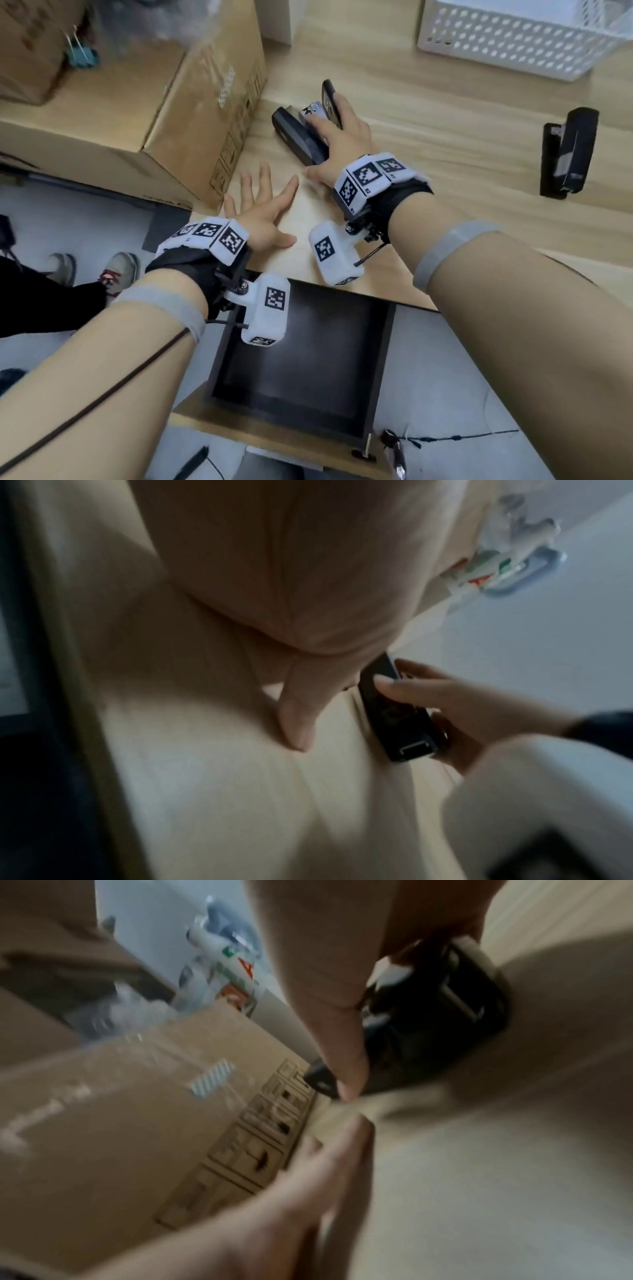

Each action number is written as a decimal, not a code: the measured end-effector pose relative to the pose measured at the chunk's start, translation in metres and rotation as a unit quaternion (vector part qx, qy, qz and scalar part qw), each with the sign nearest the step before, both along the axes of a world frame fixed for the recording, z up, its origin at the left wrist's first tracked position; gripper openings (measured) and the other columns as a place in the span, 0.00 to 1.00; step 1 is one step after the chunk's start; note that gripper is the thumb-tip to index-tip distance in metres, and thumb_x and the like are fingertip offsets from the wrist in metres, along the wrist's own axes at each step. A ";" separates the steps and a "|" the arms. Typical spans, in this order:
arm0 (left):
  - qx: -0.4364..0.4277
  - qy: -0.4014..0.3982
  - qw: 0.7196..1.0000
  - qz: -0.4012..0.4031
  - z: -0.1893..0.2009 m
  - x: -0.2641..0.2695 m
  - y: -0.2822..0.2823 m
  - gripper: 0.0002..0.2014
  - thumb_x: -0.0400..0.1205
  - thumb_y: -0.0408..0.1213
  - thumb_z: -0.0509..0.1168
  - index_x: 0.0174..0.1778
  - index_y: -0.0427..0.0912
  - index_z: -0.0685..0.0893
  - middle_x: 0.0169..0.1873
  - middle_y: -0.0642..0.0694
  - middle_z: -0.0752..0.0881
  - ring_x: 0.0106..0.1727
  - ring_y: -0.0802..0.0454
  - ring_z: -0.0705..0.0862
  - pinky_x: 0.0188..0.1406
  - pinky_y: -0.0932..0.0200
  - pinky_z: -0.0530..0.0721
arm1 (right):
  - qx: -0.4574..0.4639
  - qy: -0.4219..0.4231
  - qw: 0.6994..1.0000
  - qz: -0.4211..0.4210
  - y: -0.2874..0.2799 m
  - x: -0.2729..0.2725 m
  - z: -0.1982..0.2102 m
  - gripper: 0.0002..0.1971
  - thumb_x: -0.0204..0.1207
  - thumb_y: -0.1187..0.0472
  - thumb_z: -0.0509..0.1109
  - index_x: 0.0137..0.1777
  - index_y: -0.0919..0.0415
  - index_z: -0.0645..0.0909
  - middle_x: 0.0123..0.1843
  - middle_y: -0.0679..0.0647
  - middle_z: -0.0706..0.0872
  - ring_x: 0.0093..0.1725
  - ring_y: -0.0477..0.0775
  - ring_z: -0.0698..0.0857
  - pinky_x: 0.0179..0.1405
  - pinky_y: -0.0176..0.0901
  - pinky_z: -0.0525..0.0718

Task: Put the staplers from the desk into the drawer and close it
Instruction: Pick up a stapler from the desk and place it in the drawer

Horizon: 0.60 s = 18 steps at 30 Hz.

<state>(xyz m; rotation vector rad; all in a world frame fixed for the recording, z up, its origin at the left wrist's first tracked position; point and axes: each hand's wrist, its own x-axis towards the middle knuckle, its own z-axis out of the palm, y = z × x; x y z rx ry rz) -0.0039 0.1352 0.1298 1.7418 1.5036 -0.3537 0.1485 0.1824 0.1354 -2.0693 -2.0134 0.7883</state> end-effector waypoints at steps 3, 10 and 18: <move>0.015 -0.001 1.000 0.007 -0.005 0.003 -0.003 0.48 0.76 0.41 0.67 0.79 0.65 0.38 0.80 0.49 0.25 0.79 0.42 0.22 0.75 0.37 0.27 | 0.012 -0.072 0.997 0.005 0.001 -0.004 -0.007 0.42 0.63 0.45 0.75 0.77 0.42 0.61 0.82 0.59 0.55 0.73 0.65 0.68 0.64 0.53 0.75; 0.042 -0.017 0.999 0.027 -0.009 0.004 -0.008 0.46 0.75 0.43 0.67 0.80 0.64 0.41 0.81 0.50 0.26 0.79 0.44 0.22 0.76 0.38 0.26 | -0.010 0.141 0.983 -0.117 -0.020 0.010 0.005 0.32 0.66 0.52 0.73 0.72 0.53 0.70 0.56 0.52 0.80 0.50 0.49 0.82 0.42 0.36 0.77; 0.048 -0.033 0.998 -0.025 -0.010 -0.024 -0.031 0.46 0.74 0.42 0.69 0.80 0.64 0.47 0.83 0.52 0.32 0.82 0.48 0.27 0.78 0.42 0.29 | -0.152 0.673 0.694 -0.206 -0.137 0.000 0.023 0.39 0.54 0.62 0.81 0.68 0.67 0.72 0.43 0.59 0.82 0.36 0.55 0.83 0.31 0.43 0.84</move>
